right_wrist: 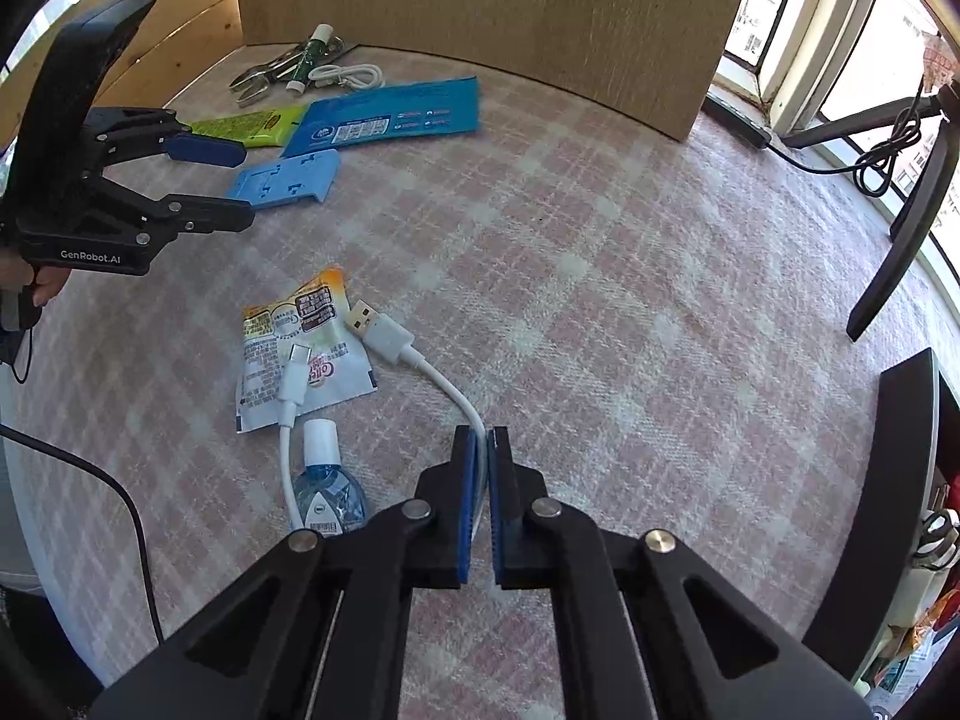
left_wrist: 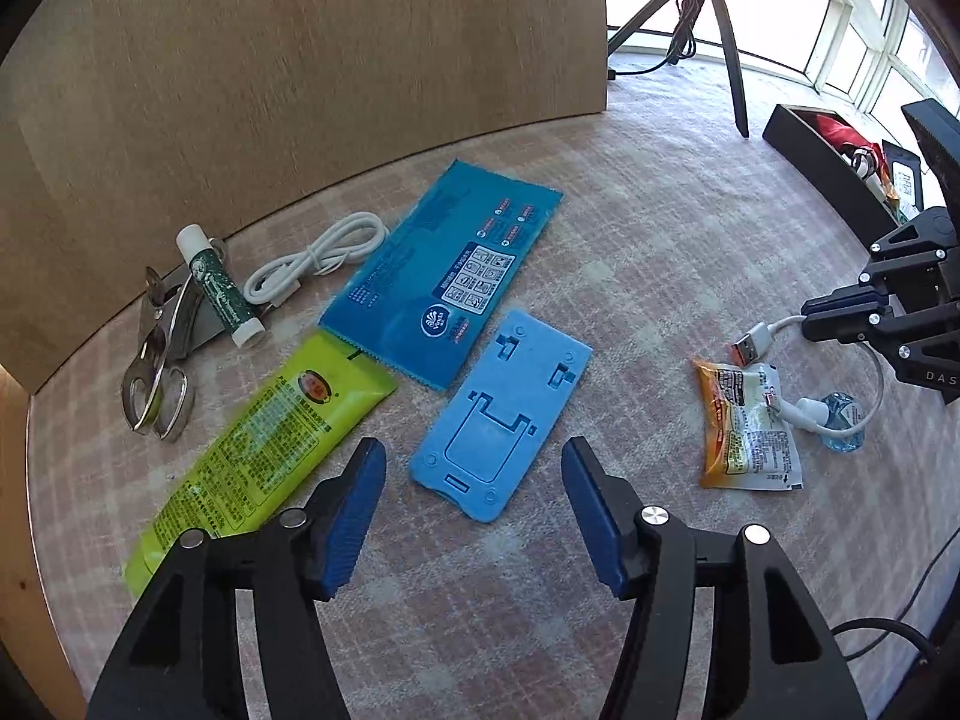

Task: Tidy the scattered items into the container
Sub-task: 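Lift the USB cable with the right tool while the left grasps the blue phone stand, then carry the cable into the tray with the right tool while the left releases the phone stand there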

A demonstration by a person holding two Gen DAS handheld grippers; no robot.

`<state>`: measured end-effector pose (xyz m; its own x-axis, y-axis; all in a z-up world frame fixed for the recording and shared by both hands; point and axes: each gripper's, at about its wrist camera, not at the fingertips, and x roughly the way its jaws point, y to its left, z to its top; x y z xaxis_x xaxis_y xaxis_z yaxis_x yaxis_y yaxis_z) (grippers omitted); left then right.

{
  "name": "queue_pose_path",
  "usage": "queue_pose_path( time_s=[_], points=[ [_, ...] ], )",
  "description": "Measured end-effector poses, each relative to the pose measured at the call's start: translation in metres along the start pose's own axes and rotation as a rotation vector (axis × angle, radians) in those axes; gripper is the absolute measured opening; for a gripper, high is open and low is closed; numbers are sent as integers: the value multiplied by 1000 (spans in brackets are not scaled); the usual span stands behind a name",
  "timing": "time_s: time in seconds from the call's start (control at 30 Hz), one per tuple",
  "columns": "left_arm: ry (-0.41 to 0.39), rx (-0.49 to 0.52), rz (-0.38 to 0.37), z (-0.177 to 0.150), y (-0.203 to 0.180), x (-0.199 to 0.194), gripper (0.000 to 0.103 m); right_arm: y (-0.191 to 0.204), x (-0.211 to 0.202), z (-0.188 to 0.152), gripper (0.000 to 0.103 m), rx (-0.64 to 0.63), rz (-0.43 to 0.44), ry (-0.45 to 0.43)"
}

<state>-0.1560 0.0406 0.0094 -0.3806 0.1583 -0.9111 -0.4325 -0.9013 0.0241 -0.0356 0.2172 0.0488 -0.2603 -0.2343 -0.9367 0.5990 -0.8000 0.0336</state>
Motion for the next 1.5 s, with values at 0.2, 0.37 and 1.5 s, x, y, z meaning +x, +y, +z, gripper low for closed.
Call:
queue_pose_path(
  time_s=[0.2, 0.37, 1.5],
  points=[
    [-22, 54, -40, 4, -14, 0, 37, -1, -4, -1, 5, -5, 9, -6],
    [-56, -25, -78, -2, -14, -9, 35, -12, -20, -12, 4, 39, 20, -63],
    [-354, -225, -36, 17, -117, -143, 35, -24, -124, -38, 4, 314, 80, -433]
  ],
)
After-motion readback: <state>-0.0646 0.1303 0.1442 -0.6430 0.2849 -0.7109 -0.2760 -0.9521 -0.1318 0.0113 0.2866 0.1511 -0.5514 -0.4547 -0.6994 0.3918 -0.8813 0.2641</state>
